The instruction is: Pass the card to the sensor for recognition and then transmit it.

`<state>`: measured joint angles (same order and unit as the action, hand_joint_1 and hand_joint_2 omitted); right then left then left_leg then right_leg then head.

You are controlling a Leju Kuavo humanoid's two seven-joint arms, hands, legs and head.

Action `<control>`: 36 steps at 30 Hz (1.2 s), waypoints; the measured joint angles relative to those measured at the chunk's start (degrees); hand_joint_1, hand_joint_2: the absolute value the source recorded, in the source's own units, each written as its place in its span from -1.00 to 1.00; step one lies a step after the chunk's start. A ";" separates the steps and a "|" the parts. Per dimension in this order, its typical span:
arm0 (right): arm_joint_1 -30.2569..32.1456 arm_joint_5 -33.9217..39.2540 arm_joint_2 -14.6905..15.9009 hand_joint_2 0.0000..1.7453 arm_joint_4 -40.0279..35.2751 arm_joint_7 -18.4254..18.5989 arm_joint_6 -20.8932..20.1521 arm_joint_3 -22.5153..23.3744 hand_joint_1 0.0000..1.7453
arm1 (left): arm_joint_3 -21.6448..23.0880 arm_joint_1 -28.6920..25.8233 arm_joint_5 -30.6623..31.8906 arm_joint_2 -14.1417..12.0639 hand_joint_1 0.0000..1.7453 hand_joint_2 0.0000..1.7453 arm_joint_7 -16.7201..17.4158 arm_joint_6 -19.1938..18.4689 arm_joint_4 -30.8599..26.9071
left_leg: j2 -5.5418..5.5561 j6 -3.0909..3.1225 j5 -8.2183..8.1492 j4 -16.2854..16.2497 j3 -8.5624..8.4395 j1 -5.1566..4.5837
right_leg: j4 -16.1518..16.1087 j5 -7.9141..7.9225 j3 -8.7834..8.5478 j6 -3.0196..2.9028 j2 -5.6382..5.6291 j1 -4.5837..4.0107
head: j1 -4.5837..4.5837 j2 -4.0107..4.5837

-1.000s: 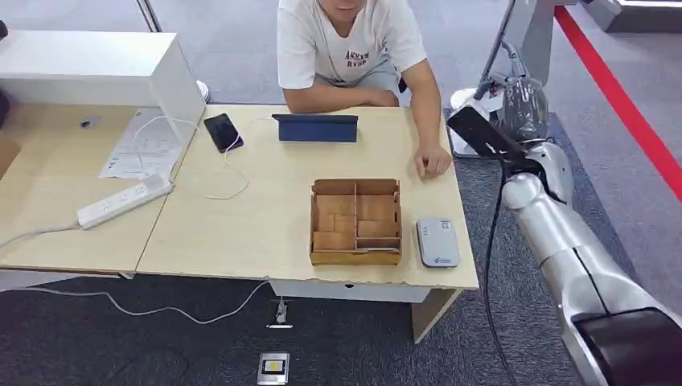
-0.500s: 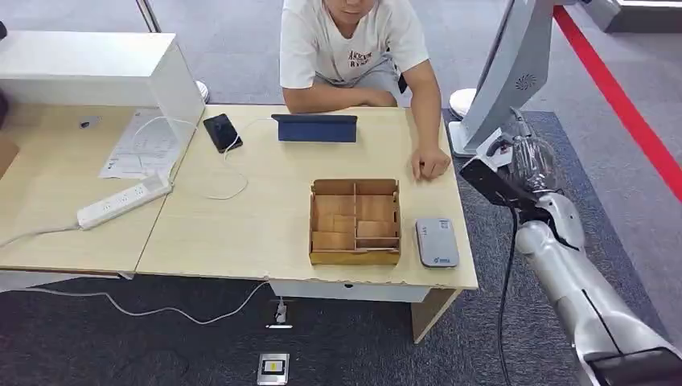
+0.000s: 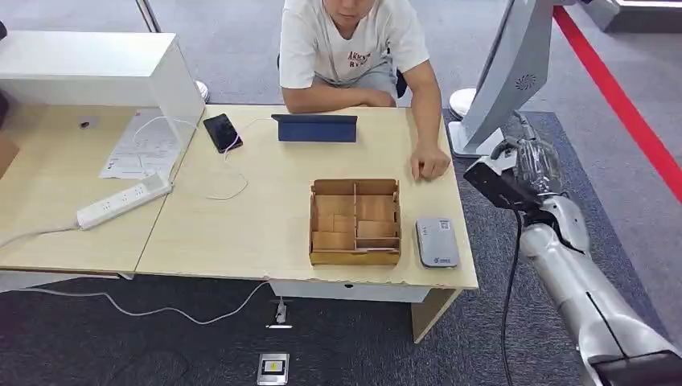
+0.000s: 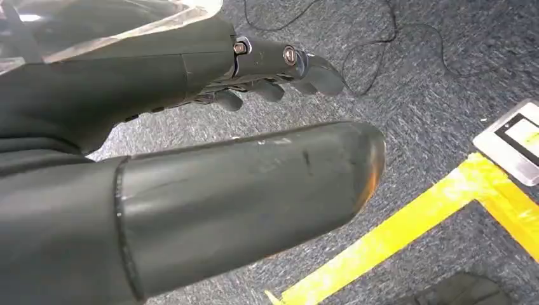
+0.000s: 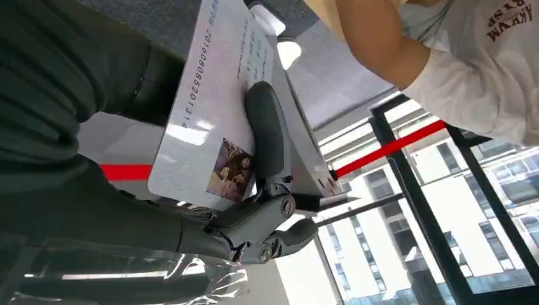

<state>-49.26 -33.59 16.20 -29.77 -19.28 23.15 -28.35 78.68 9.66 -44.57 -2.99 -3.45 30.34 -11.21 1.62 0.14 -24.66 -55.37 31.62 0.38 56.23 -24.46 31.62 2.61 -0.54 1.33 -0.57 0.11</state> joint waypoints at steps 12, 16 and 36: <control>0.98 -0.39 0.15 1.00 0.00 0.66 -0.42 0.00 1.00 | -0.07 -0.01 -0.37 0.18 -1.00 -1.00 0.65 0.00 0.00 | 0.00 0.00 0.00 0.00 -0.01 0.00 | 0.00 0.00 0.00 0.00 0.00 0.00 | 0.00 0.00; 2.77 -0.42 0.15 1.00 0.02 1.00 -0.46 0.00 1.00 | -0.09 -0.01 -0.39 0.26 -1.00 -1.00 1.18 0.20 0.00 | 0.00 0.00 0.00 0.00 0.00 0.00 | -0.01 0.00 -0.01 0.00 0.00 0.00 | 0.00 0.00; 11.22 -2.64 -1.55 1.00 1.81 4.68 -2.99 -1.25 1.00 | -0.11 0.02 -0.44 0.26 -1.00 -1.00 1.79 -0.20 0.00 | 0.00 -0.01 -0.01 0.02 0.00 0.01 | -0.01 -0.01 -0.01 -0.01 0.00 -0.01 | 0.02 0.00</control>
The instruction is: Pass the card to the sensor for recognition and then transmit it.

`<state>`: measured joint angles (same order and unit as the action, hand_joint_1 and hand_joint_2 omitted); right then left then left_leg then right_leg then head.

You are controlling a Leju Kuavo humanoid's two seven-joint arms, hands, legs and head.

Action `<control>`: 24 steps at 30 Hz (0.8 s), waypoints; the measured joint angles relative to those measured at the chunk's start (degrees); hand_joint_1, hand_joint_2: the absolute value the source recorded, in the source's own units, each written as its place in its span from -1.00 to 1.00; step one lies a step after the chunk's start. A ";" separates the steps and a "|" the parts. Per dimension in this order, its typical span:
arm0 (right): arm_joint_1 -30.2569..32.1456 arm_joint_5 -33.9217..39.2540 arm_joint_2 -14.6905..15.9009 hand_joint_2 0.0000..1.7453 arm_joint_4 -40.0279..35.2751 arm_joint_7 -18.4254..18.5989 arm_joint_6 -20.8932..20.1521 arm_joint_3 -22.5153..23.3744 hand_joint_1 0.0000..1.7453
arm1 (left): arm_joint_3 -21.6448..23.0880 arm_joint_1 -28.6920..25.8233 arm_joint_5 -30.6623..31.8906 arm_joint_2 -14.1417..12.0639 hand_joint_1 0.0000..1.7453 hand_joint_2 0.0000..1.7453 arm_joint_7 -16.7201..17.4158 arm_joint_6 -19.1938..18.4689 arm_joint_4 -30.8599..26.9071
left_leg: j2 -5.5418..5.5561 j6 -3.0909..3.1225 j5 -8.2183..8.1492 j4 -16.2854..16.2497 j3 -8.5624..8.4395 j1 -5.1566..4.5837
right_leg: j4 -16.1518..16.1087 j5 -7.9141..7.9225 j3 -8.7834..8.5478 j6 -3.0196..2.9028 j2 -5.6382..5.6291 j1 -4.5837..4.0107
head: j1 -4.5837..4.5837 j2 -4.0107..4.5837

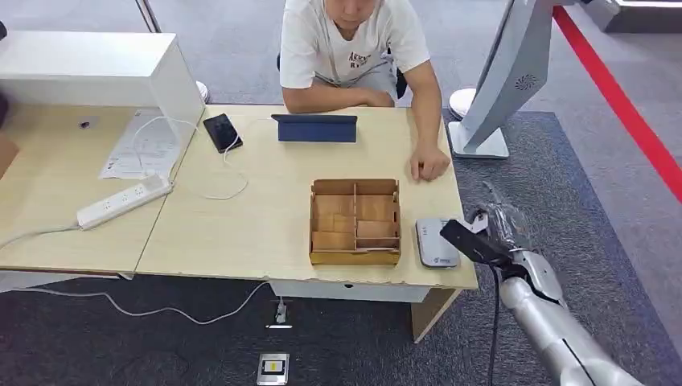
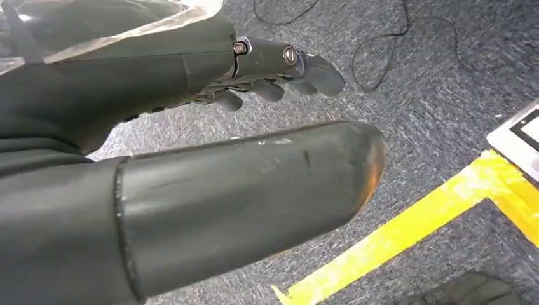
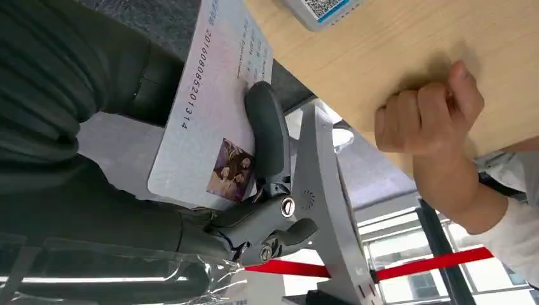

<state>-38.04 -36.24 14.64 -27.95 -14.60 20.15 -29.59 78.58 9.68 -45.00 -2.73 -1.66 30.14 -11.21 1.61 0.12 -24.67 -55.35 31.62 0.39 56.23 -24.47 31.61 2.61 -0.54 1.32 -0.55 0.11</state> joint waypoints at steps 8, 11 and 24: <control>0.38 -0.48 0.00 1.00 1.05 -0.07 -0.20 -0.33 1.00 | 0.00 0.00 0.15 -0.02 -1.00 -1.00 -0.02 -0.39 0.00 | 0.00 0.00 0.00 0.00 -0.01 -0.01 | 0.00 0.00 -0.01 0.00 0.00 0.00 | -0.02 0.00; 0.40 -0.85 -0.02 1.00 1.18 -0.07 -0.22 -0.50 1.00 | 0.00 0.00 0.26 -0.04 -1.00 -1.00 -0.09 -0.48 0.00 | 0.00 0.00 0.00 0.00 -0.01 0.00 | 0.00 0.00 0.00 0.00 0.00 0.00 | -0.02 0.00; 0.40 -0.96 0.00 1.00 1.38 -0.07 -0.22 -1.22 1.00 | 0.00 0.01 0.26 -0.04 -1.00 -1.00 -0.15 -0.48 0.00 | 0.00 0.00 0.00 0.00 0.00 -0.01 | 0.00 0.00 0.00 0.00 0.00 0.00 | -0.02 0.00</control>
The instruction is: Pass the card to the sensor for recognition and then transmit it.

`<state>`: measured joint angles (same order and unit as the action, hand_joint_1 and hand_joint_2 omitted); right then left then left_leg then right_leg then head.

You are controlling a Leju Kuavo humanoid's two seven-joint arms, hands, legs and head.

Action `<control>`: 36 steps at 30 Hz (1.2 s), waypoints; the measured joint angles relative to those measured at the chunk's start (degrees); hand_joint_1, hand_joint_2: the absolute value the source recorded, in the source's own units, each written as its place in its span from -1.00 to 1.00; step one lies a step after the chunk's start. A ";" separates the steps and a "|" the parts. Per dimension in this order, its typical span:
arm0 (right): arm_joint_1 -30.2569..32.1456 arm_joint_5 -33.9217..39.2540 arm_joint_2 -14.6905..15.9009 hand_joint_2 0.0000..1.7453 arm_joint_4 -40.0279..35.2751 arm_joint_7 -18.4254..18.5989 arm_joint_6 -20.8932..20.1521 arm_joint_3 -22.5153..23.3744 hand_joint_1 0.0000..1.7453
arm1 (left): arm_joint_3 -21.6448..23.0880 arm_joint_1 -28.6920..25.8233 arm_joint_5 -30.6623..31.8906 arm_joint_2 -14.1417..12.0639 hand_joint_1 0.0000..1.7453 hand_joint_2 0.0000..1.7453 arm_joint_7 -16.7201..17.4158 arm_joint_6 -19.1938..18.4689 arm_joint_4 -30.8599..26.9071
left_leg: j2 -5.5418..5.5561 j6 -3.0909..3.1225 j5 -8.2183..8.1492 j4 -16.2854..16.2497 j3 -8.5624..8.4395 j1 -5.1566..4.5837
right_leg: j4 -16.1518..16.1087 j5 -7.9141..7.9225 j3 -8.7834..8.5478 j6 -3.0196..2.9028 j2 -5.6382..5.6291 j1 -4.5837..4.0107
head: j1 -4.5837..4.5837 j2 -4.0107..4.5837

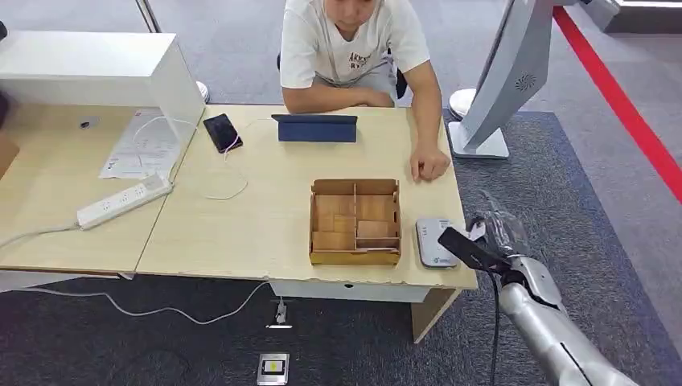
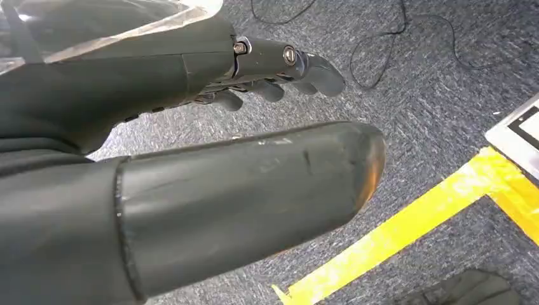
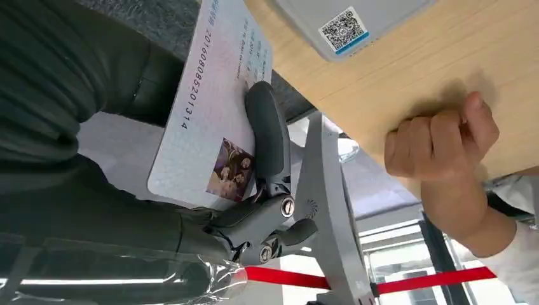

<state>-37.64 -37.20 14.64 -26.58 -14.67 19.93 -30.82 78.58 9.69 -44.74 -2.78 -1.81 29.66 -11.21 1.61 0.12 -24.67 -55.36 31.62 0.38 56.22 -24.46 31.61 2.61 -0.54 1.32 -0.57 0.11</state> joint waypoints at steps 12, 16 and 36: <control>-0.06 -0.46 -0.39 1.00 0.00 -0.11 -0.15 -0.33 1.00 | 0.00 0.00 0.11 -0.02 -1.00 -1.00 -0.22 0.00 0.00 | 0.00 0.00 0.00 0.00 0.01 0.00 | 0.01 0.00 -0.01 0.00 0.00 0.00 | 0.00 -0.02; -0.47 -0.52 -1.03 1.00 -0.02 -0.55 -0.33 -0.33 1.00 | 0.00 0.03 0.22 -0.02 -1.00 -1.00 -0.53 0.00 0.00 | -0.01 0.00 0.00 0.00 0.00 0.00 | 0.02 0.00 -0.01 0.00 0.00 0.00 | 0.00 0.00; -0.89 -1.44 -3.24 1.00 -0.04 -0.39 -1.20 -0.39 1.00 | 0.02 0.06 0.98 -0.39 -1.00 -1.00 -1.27 -0.35 0.00 | 0.00 0.00 0.00 0.00 0.00 0.00 | 0.01 0.00 -0.01 0.00 0.00 0.00 | 0.00 0.00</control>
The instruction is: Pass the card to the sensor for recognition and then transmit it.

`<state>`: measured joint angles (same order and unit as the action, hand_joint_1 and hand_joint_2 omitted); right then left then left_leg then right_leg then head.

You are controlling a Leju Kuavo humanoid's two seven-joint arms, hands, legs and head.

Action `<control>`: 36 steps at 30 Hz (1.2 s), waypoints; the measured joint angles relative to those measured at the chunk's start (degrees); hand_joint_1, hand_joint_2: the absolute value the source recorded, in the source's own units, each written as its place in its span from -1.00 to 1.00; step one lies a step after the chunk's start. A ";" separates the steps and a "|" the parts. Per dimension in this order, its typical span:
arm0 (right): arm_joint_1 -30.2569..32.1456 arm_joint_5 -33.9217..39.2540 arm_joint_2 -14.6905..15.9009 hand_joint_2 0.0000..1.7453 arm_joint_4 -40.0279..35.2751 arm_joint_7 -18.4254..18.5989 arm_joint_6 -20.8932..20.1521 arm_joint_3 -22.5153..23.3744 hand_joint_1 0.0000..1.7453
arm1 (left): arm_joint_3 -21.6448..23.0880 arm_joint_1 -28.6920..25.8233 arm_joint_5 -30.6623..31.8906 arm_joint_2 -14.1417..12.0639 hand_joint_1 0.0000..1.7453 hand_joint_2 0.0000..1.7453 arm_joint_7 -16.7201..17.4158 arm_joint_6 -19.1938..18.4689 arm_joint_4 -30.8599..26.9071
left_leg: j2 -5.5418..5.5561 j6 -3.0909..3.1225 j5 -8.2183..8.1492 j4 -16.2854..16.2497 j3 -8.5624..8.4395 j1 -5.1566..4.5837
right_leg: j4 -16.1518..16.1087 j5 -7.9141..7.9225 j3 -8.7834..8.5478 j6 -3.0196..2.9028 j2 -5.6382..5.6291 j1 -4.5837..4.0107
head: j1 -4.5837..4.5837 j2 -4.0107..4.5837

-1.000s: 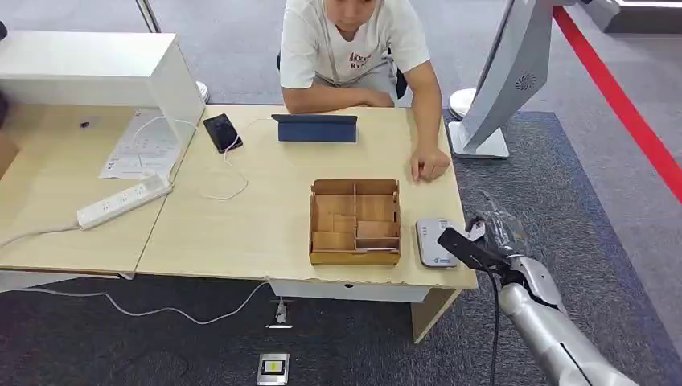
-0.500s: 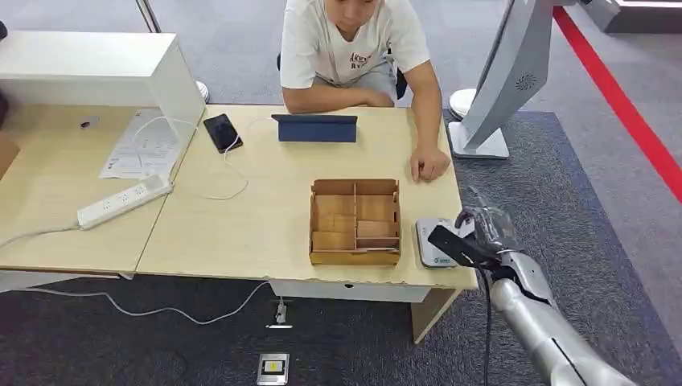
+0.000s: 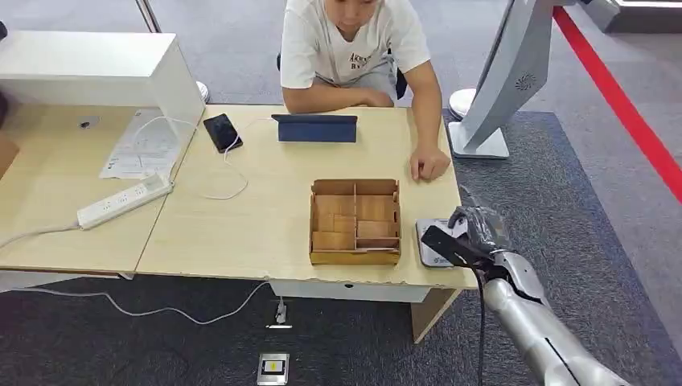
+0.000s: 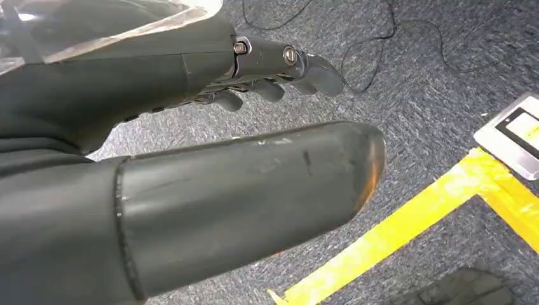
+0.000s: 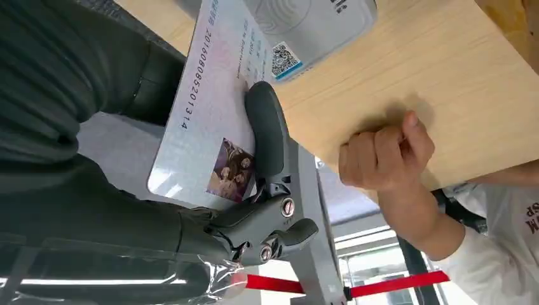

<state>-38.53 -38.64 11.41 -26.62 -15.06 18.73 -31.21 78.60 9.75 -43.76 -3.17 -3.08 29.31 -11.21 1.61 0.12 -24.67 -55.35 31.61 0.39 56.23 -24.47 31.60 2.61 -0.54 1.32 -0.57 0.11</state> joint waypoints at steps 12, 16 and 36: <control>0.15 -0.44 -0.46 1.00 0.04 0.94 -0.42 -0.02 1.00 | 0.07 -0.03 0.00 -0.22 -1.00 -1.00 0.00 0.00 0.02 | 0.00 0.00 0.00 0.00 0.00 0.00 | 0.00 0.00 0.01 0.00 0.00 0.00 | 0.02 0.00; 0.50 -0.61 -0.46 1.00 0.31 1.14 -0.48 -0.02 1.00 | 0.07 -0.02 0.02 -0.24 -1.00 -1.00 0.00 -0.02 0.04 | -0.01 0.00 0.00 0.00 0.01 0.00 | -0.01 0.00 0.01 0.00 0.00 0.00 | 0.02 0.00; 2.09 -0.63 -0.39 1.00 0.81 1.07 -2.64 -0.02 1.00 | 0.11 0.02 0.26 -0.50 -1.00 -1.00 0.00 -0.35 0.07 | -0.05 -0.01 -0.01 0.00 -0.06 0.00 | -0.01 0.00 -0.02 0.00 -0.02 0.00 | 0.02 0.00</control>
<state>-36.44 -39.28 11.02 -25.81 -13.99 16.09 -31.23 78.71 9.77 -43.50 -3.67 -3.08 28.96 -11.15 1.56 0.11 -24.68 -55.35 31.55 0.39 56.22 -24.46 31.58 2.61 -0.56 1.31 -0.55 0.11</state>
